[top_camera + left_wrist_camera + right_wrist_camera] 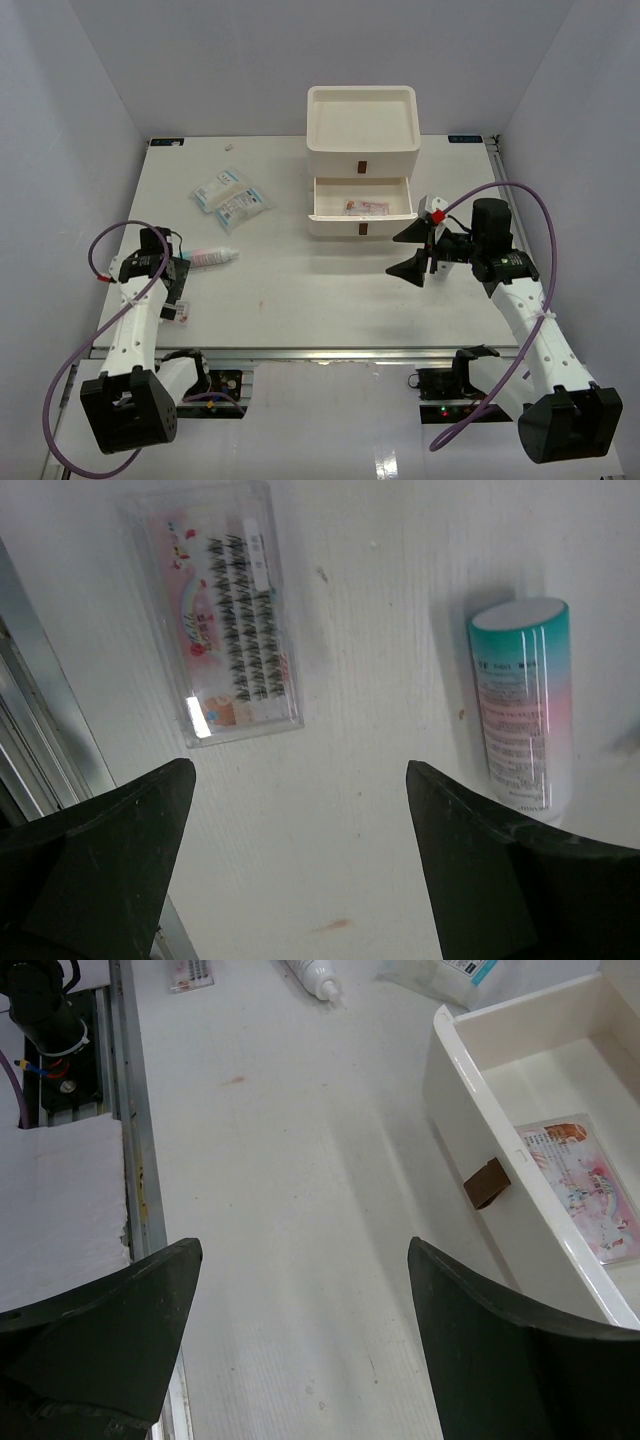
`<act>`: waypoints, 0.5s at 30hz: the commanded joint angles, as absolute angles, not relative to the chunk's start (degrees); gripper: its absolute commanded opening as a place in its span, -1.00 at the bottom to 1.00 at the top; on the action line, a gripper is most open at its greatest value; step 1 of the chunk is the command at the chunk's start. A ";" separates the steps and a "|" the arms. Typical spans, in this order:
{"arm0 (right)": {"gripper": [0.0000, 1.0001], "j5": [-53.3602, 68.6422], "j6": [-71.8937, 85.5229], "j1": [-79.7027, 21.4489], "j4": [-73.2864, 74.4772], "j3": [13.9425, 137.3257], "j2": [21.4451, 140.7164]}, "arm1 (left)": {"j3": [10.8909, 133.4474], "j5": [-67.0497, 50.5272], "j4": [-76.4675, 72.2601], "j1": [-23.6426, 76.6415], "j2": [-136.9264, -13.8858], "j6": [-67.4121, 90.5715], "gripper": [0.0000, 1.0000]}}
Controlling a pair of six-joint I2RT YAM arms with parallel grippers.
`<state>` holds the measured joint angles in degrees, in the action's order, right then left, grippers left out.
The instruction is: Organize the makeup
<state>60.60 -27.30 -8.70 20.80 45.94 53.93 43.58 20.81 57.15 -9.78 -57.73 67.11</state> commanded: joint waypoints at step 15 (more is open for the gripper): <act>0.81 64.33 -26.75 -4.27 18.72 45.06 54.51 | 38.66 20.23 45.73 -31.66 -67.64 60.18 0.96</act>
